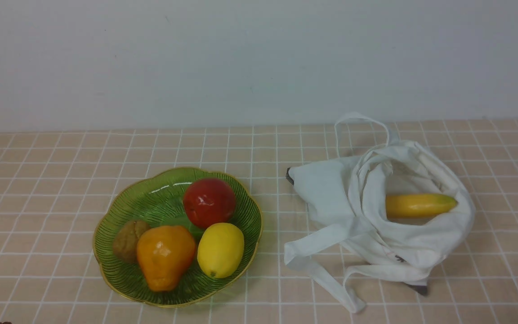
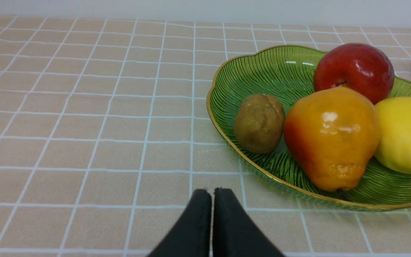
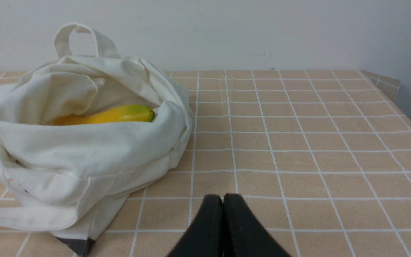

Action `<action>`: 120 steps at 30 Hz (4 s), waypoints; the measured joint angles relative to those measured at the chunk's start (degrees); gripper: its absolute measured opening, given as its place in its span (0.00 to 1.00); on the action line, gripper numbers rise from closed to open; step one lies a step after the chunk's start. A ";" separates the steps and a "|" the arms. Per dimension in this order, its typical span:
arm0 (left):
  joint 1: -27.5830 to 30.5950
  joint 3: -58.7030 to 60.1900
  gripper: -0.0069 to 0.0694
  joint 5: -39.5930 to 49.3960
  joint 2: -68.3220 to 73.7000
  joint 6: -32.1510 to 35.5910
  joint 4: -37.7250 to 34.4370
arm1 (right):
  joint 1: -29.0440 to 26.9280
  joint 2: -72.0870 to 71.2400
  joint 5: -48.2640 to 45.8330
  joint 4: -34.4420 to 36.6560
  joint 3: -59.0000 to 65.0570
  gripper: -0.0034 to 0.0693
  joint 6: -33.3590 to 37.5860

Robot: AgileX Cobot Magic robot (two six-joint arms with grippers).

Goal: Take the fruit out of the bag on the brown coffee tablecloth and place them on the plate.
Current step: 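Reach into the bag and grasp the banana with the right gripper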

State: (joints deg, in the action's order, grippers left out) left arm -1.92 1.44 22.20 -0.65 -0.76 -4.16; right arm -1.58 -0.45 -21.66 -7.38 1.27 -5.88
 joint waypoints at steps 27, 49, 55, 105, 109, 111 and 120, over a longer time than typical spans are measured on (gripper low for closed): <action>0.00 0.00 0.08 0.00 0.00 0.00 0.00 | 0.00 0.00 0.00 0.00 0.00 0.03 -0.05; 0.00 0.00 0.08 0.00 0.00 0.00 0.00 | 0.00 0.00 0.00 -0.05 0.00 0.03 -0.05; 0.00 0.00 0.08 0.00 0.00 0.00 0.00 | 0.00 0.00 4.65 3.06 0.46 0.03 -0.05; 0.00 0.00 0.08 0.00 0.00 0.00 0.00 | 4.86 79.94 -20.68 44.15 -53.91 0.17 21.92; 0.00 0.00 0.08 0.00 0.00 0.00 0.00 | 5.32 88.06 -17.50 46.35 -54.20 0.37 24.79; 0.00 0.00 0.08 0.00 0.00 0.00 0.00 | 5.31 91.10 -17.37 46.61 -54.25 0.48 24.58; 0.00 0.00 0.08 0.00 0.00 0.00 0.00 | 5.31 98.72 -11.56 46.72 -54.44 0.80 17.97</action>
State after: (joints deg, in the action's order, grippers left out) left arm -1.92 1.44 22.20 -0.65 -0.76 -4.16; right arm 3.74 98.26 -33.22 39.34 -53.18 12.09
